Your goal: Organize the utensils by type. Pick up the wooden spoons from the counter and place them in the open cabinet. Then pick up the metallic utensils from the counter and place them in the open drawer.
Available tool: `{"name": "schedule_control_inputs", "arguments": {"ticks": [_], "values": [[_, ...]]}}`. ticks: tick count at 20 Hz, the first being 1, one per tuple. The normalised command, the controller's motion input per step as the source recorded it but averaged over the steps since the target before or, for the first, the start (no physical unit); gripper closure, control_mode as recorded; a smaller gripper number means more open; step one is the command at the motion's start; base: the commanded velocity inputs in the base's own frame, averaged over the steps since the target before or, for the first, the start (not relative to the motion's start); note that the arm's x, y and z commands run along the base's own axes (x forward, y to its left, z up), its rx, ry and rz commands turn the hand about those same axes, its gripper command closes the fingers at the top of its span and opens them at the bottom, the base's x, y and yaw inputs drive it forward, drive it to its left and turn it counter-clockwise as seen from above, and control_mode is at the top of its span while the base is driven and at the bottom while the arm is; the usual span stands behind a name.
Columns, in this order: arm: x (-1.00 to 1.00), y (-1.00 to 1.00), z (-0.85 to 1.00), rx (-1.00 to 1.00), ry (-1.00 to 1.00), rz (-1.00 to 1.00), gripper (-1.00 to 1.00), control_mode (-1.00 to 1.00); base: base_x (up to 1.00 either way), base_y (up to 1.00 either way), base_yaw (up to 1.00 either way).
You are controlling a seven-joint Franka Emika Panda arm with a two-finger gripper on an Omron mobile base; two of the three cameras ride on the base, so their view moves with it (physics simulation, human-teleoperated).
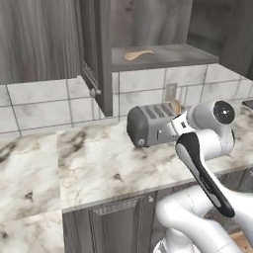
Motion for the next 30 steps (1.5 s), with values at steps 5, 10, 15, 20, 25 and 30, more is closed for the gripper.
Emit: {"name": "schedule_control_inputs", "arguments": {"ticks": [5, 10, 15, 20, 25, 30], "values": [[0.0, 0.0, 0.0, 0.0, 0.0, 0.0, 1.0, 1.0, 0.47, 0.46, 0.04], [0.21, 0.22, 0.34, -0.05, -0.01, 0.0, 1.0, -1.0, 0.1, 0.08, 0.01], [0.0, 0.01, 0.44, -0.03, -0.12, -0.27, 1.0, -1.0, 0.0, 0.0, 0.0], [0.0, -0.16, 0.58, 0.01, -0.23, -0.25, 1.0, -1.0, 0.0, 0.0, 0.0], [-0.03, -0.7, 0.73, 0.19, -0.04, -0.04, 1.0, -1.0, 0.0, 0.0, 0.0], [-0.19, -0.57, 0.61, 0.29, 0.0, 0.0, 1.0, -1.0, 0.0, 0.0, 0.0]]}}
